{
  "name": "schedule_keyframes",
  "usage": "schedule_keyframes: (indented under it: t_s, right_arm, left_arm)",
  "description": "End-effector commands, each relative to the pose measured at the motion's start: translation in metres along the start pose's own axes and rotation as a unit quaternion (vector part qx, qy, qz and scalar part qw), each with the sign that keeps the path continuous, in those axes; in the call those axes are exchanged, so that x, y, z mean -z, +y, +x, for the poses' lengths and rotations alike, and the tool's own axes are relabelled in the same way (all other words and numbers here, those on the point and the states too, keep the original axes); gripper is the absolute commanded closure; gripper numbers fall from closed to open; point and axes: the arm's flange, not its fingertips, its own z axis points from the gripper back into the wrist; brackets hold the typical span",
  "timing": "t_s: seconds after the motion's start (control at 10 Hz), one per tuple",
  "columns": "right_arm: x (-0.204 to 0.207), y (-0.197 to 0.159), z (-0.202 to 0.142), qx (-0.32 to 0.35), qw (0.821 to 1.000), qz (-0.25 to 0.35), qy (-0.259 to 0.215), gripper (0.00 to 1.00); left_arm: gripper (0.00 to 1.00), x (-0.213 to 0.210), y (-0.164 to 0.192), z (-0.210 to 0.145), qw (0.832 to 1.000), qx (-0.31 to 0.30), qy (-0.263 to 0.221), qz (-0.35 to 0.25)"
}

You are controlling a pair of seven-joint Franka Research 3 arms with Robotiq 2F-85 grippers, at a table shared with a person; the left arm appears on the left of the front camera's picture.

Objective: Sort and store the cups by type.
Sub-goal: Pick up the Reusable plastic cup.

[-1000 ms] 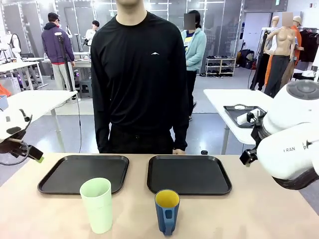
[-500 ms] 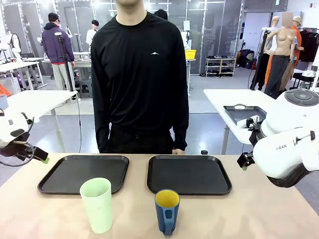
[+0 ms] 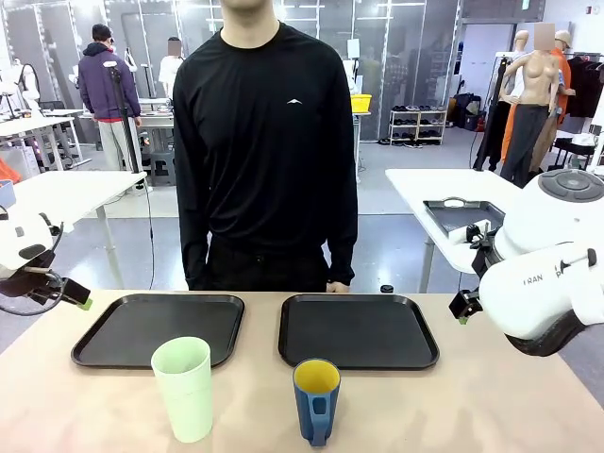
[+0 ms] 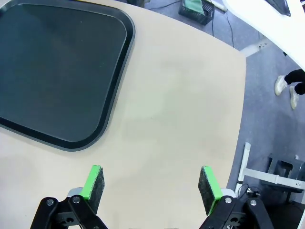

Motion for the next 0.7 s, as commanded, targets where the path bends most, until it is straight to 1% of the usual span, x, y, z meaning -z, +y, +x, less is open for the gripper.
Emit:
schedule_keyframes:
  t_s: [0.0,0.6]
  right_arm:
    - [0.0011,0.0001,-0.0009,0.0,1.0,0.0,0.001,0.0]
    - [0.0011,0.0001,-0.0009,0.0,1.0,0.0,0.001,0.0]
  left_arm:
    - [0.0,0.0004,0.0009,-0.0007,1.0,0.001,0.002,0.0]
    - [0.0,0.0004,0.0009,-0.0007,1.0,0.001,0.002,0.0]
